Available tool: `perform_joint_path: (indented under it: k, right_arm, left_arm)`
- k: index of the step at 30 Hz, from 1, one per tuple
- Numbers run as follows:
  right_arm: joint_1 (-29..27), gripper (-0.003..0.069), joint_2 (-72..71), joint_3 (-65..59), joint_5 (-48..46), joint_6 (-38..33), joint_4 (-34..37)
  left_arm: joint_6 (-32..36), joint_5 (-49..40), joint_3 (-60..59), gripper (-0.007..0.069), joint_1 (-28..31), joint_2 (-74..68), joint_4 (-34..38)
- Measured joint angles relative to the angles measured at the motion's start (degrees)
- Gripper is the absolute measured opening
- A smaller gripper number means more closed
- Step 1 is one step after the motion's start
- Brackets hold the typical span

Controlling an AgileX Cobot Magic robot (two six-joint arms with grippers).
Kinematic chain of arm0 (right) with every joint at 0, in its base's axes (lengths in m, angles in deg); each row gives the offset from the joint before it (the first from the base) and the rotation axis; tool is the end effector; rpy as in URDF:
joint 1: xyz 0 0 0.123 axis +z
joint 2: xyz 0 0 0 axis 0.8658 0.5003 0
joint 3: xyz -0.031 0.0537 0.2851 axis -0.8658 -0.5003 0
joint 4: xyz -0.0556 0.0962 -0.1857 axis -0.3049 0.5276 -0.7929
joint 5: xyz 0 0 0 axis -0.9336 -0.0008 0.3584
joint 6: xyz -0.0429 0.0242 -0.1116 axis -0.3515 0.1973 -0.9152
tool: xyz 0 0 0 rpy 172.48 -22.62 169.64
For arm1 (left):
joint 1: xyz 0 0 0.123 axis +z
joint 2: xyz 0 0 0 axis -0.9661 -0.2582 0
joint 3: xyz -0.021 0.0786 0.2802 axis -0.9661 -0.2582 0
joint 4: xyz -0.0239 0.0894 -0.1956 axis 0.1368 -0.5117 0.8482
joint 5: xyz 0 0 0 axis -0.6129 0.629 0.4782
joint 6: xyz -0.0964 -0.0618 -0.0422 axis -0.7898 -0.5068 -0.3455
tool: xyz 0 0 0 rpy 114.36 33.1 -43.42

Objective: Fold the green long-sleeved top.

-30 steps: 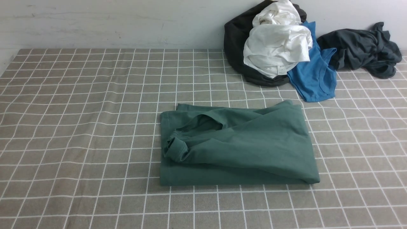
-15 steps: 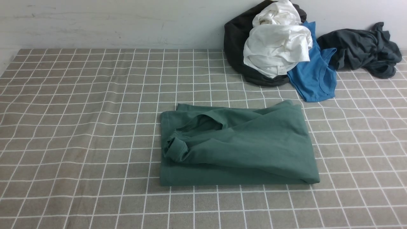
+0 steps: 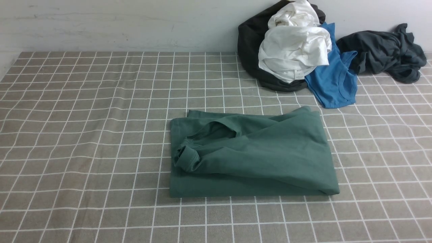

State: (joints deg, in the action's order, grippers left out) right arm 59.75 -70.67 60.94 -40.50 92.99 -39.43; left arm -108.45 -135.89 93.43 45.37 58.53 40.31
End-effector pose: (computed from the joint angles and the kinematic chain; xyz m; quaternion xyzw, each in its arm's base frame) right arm 0.0403 -0.0027 0.1655 0.0744 0.7948 0.0411 0.6008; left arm 0.0194 0.0356 0.2868 0.0558 0.8185 -0.0501 0.5696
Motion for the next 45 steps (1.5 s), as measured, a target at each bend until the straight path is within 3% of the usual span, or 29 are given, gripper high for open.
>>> perform_joint_path:
  k: [28,31,35,36,38,43,45]
  right_arm:
    - [0.0,-0.0014,0.0,0.0,0.0,0.0,0.0]
    - [0.0,-0.0014,0.0,0.0,0.0,0.0,0.0]
    - [0.0,-0.0014,0.0,0.0,0.0,0.0,0.0]
    - [0.0,-0.0014,0.0,0.0,0.0,0.0,0.0]
    - [0.0,-0.0014,0.0,0.0,0.0,0.0,0.0]
    - [0.0,-0.0014,0.0,0.0,0.0,0.0,0.0]
    - [0.0,-0.0014,0.0,0.0,0.0,0.0,0.0]
  left_arm:
    - [0.0,0.4,-0.6,-0.0008,0.0,0.1,-0.7]
    - [-0.8,4.4,-3.2,-0.0008,1.5,0.5,-1.5]
    - [-0.9,21.1,-11.7,-0.0008,9.5,0.6,0.9]
    - [-0.4,21.7,-12.5,-0.0008,10.5,0.6,1.9]
    - [3.0,26.8,-15.4,-0.0008,14.9,0.7,7.2]
    - [25.3,35.9,-24.6,-0.0008,29.0,4.4,31.1]
    - [30.5,36.7,-26.4,-0.0008,30.8,6.2,33.1]
